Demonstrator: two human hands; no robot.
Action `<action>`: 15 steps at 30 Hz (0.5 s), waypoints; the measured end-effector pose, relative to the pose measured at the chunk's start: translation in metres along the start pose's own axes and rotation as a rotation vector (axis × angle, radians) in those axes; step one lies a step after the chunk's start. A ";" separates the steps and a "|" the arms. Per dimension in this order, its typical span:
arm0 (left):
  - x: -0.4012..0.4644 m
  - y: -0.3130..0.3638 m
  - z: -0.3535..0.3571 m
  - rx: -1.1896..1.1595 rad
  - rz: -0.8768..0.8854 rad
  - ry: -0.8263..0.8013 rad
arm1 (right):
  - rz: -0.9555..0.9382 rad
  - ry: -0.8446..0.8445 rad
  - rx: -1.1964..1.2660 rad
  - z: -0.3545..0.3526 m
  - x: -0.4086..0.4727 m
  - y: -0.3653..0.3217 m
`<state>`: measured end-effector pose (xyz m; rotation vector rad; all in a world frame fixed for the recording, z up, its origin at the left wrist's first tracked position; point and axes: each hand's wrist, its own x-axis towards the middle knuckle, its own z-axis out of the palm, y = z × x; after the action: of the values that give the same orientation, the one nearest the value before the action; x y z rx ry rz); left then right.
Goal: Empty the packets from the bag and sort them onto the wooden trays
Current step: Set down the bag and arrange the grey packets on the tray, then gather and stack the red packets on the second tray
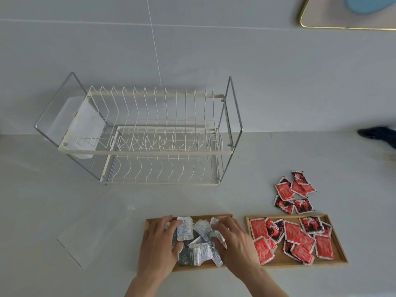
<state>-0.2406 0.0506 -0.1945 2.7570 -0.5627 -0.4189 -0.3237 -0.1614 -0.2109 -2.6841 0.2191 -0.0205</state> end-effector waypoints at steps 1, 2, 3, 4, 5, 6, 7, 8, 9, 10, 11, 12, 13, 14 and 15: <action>0.000 0.000 0.002 0.004 0.039 -0.021 | -0.010 -0.011 -0.016 0.002 -0.002 -0.001; 0.001 0.000 0.003 0.010 0.065 -0.044 | -0.016 -0.020 -0.037 0.005 -0.003 -0.001; 0.001 0.000 0.004 0.016 0.076 -0.067 | -0.016 -0.029 -0.060 0.007 -0.004 -0.001; 0.001 0.000 0.005 0.023 0.076 -0.086 | -0.012 -0.037 -0.082 0.009 -0.005 -0.002; 0.001 0.001 0.006 0.032 0.071 -0.094 | -0.004 -0.045 -0.098 0.010 -0.006 -0.003; 0.001 0.001 0.006 0.040 0.068 -0.096 | 0.005 -0.051 -0.106 0.011 -0.007 -0.003; 0.000 0.000 0.007 0.042 0.067 -0.097 | 0.015 -0.057 -0.109 0.012 -0.007 -0.003; 0.000 0.000 0.007 0.037 0.066 -0.096 | 0.028 -0.060 -0.107 0.013 -0.007 -0.002; -0.001 0.000 0.007 0.033 0.064 -0.096 | 0.039 -0.061 -0.102 0.013 -0.007 -0.002; -0.001 0.000 0.008 0.031 0.063 -0.098 | 0.045 -0.056 -0.097 0.013 -0.007 -0.002; -0.002 0.000 0.008 0.027 0.063 -0.103 | 0.052 -0.047 -0.092 0.012 -0.007 -0.003; -0.002 -0.001 0.008 0.020 0.067 -0.103 | 0.058 -0.034 -0.084 0.011 -0.007 -0.004; -0.002 -0.002 0.008 0.009 0.073 -0.099 | 0.063 -0.017 -0.075 0.010 -0.007 -0.006; -0.001 -0.002 0.006 -0.008 0.083 -0.091 | 0.064 0.003 -0.066 0.008 -0.007 -0.008; 0.000 -0.002 0.004 -0.028 0.095 -0.087 | 0.066 0.022 -0.059 0.006 -0.007 -0.009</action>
<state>-0.2411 0.0511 -0.1984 2.6826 -0.7002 -0.5226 -0.3291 -0.1500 -0.2124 -2.7348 0.3194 -0.0237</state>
